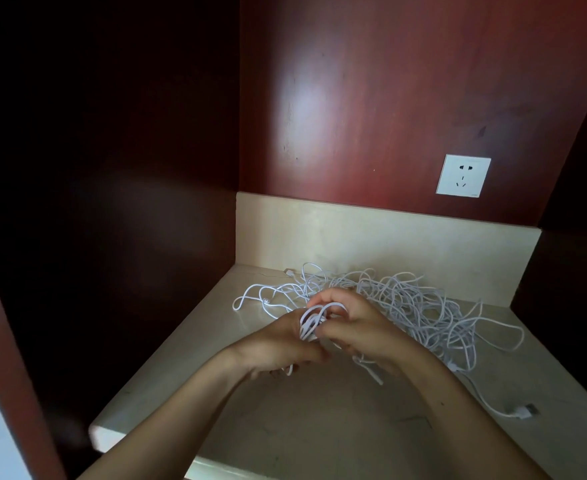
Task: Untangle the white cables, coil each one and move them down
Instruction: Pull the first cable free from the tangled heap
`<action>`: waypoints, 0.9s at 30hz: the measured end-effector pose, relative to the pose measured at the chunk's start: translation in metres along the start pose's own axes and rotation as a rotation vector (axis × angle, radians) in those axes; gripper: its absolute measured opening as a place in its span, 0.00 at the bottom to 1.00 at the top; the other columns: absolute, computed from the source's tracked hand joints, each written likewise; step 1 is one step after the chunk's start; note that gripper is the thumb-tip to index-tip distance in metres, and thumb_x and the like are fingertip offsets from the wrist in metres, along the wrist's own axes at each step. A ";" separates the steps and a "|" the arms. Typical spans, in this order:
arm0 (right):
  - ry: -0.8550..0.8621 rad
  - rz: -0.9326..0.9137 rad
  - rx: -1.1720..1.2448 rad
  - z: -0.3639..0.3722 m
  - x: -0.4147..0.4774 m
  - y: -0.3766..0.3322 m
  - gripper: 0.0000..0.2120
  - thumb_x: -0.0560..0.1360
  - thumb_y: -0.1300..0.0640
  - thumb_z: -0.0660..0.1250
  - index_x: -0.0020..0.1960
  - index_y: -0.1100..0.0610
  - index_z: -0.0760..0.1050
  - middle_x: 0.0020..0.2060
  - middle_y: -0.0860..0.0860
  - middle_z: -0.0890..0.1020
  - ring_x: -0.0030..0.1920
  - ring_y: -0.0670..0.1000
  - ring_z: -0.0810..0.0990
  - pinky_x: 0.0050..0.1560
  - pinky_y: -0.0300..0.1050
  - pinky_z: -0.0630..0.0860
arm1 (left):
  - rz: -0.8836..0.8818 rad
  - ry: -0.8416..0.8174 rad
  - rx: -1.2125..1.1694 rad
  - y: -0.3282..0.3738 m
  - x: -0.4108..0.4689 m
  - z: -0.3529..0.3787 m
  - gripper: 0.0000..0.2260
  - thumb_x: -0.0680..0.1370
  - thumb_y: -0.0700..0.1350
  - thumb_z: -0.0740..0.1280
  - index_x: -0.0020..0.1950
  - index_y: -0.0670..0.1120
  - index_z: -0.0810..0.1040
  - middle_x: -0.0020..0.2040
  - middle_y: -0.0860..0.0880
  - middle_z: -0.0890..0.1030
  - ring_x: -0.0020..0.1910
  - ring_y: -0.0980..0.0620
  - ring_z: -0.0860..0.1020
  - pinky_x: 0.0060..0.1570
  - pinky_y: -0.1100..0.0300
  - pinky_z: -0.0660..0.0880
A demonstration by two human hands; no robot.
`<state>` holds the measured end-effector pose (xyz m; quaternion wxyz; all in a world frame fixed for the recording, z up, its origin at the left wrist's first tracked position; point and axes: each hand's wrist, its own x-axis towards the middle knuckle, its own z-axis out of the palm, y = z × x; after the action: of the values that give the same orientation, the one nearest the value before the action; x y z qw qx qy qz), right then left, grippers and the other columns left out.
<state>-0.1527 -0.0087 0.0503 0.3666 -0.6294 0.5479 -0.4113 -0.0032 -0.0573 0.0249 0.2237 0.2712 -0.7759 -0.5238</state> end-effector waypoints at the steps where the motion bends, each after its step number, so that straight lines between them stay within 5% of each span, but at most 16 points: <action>1: -0.016 -0.001 -0.009 0.000 -0.001 -0.002 0.13 0.73 0.73 0.65 0.55 0.62 0.77 0.24 0.40 0.76 0.23 0.36 0.72 0.25 0.28 0.66 | -0.005 -0.008 0.012 0.002 -0.001 -0.001 0.16 0.75 0.28 0.63 0.47 0.51 0.73 0.24 0.61 0.73 0.24 0.65 0.70 0.24 0.71 0.64; 5: -0.048 0.004 -0.030 0.001 -0.002 -0.004 0.12 0.73 0.73 0.66 0.54 0.63 0.78 0.24 0.40 0.76 0.23 0.37 0.72 0.24 0.28 0.65 | -0.056 0.002 0.043 -0.002 -0.002 -0.003 0.14 0.74 0.31 0.65 0.49 0.51 0.76 0.27 0.57 0.73 0.25 0.61 0.70 0.23 0.68 0.66; 8: -0.077 0.045 0.139 0.002 -0.003 0.000 0.11 0.75 0.72 0.65 0.54 0.61 0.78 0.24 0.42 0.73 0.22 0.40 0.65 0.23 0.33 0.59 | -0.060 -0.015 0.040 -0.003 -0.003 -0.004 0.16 0.75 0.32 0.66 0.44 0.54 0.81 0.32 0.56 0.78 0.31 0.61 0.74 0.30 0.67 0.70; 10: -0.151 0.050 0.271 0.001 -0.005 0.000 0.09 0.77 0.70 0.63 0.55 0.62 0.77 0.24 0.44 0.70 0.23 0.41 0.60 0.23 0.33 0.56 | -0.060 -0.017 0.019 -0.002 -0.005 -0.004 0.13 0.75 0.32 0.66 0.49 0.50 0.81 0.36 0.58 0.81 0.35 0.62 0.76 0.35 0.69 0.71; 14: -0.195 0.055 0.344 -0.002 -0.004 -0.001 0.10 0.78 0.69 0.62 0.53 0.60 0.80 0.26 0.50 0.65 0.24 0.43 0.57 0.22 0.32 0.60 | -0.043 -0.034 0.082 -0.006 -0.008 -0.004 0.06 0.77 0.34 0.67 0.51 0.42 0.80 0.41 0.43 0.81 0.35 0.57 0.77 0.34 0.68 0.71; 16: -0.143 0.084 0.418 -0.002 0.001 0.001 0.12 0.79 0.69 0.61 0.49 0.58 0.82 0.30 0.52 0.61 0.26 0.45 0.54 0.21 0.32 0.59 | -0.038 -0.056 0.081 -0.002 -0.009 -0.005 0.08 0.79 0.36 0.66 0.43 0.47 0.79 0.36 0.44 0.79 0.31 0.59 0.76 0.34 0.69 0.71; 19: -0.087 0.144 0.542 -0.002 0.003 0.001 0.11 0.79 0.71 0.58 0.50 0.62 0.79 0.27 0.50 0.69 0.23 0.41 0.57 0.19 0.31 0.54 | -0.070 -0.090 0.020 0.001 -0.012 -0.006 0.08 0.80 0.38 0.65 0.44 0.49 0.80 0.33 0.53 0.80 0.31 0.58 0.76 0.35 0.66 0.76; 22: -0.114 0.166 0.547 -0.003 0.004 0.000 0.12 0.78 0.71 0.57 0.49 0.61 0.78 0.26 0.49 0.69 0.22 0.41 0.57 0.21 0.32 0.54 | -0.087 -0.082 0.023 0.001 -0.015 -0.004 0.09 0.82 0.46 0.63 0.47 0.50 0.81 0.26 0.56 0.69 0.25 0.58 0.67 0.24 0.67 0.64; 27: -0.049 0.079 0.250 0.004 -0.008 -0.013 0.01 0.78 0.63 0.66 0.48 0.61 0.76 0.25 0.45 0.74 0.18 0.42 0.65 0.19 0.34 0.59 | -0.180 -0.084 0.028 0.002 -0.012 0.002 0.14 0.83 0.52 0.58 0.46 0.48 0.80 0.26 0.55 0.61 0.24 0.57 0.59 0.24 0.65 0.56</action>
<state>-0.1441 0.0010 0.0596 0.4714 -0.5667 0.5078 -0.4459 0.0039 -0.0478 0.0251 0.1391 0.3208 -0.7644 -0.5417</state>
